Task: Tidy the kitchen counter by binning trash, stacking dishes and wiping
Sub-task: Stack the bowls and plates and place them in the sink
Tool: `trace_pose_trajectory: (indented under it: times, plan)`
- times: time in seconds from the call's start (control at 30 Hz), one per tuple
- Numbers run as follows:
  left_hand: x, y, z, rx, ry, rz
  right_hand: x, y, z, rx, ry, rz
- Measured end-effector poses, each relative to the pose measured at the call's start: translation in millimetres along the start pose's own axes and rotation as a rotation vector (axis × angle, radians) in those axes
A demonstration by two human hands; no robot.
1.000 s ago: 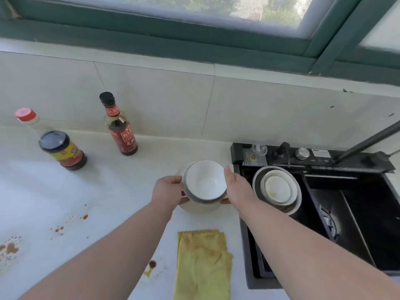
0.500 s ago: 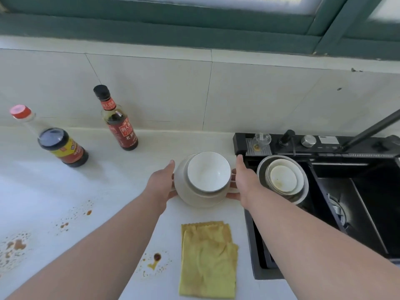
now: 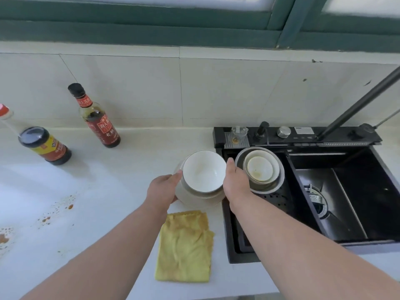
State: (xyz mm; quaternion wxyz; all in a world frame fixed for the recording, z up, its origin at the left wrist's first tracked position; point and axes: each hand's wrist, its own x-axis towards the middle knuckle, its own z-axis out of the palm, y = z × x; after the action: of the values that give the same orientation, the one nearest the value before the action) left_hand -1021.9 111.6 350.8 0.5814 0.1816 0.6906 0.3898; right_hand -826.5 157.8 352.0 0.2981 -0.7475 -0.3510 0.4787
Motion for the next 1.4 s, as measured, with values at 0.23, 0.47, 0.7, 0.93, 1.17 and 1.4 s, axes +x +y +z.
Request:
trace_pose_trajectory:
  times: [0.23, 0.47, 0.7, 0.93, 1.17, 1.4]
  plan:
    - [-63, -26, 73, -0.010, 0.034, 0.043, -8, 32, -90, 0.037, -0.024, -0.031]
    - [-111, -72, 160, -0.035, 0.033, -0.017, 5, 75, -185, -0.037, -0.013, -0.038]
    - [-117, -98, 207, -0.061, 0.039, -0.083, 17, 106, -226, -0.084, -0.023, -0.016]
    - [-106, -97, 220, -0.010, 0.072, -0.060, 27, 112, -227, -0.150, -0.007, -0.007]
    - [-104, -100, 223, 0.005, 0.078, -0.060, 32, 117, -229, -0.214, -0.018, -0.056]
    - [-111, -94, 222, 0.038, 0.094, -0.051, 32, 120, -237, -0.118, -0.052, -0.064]
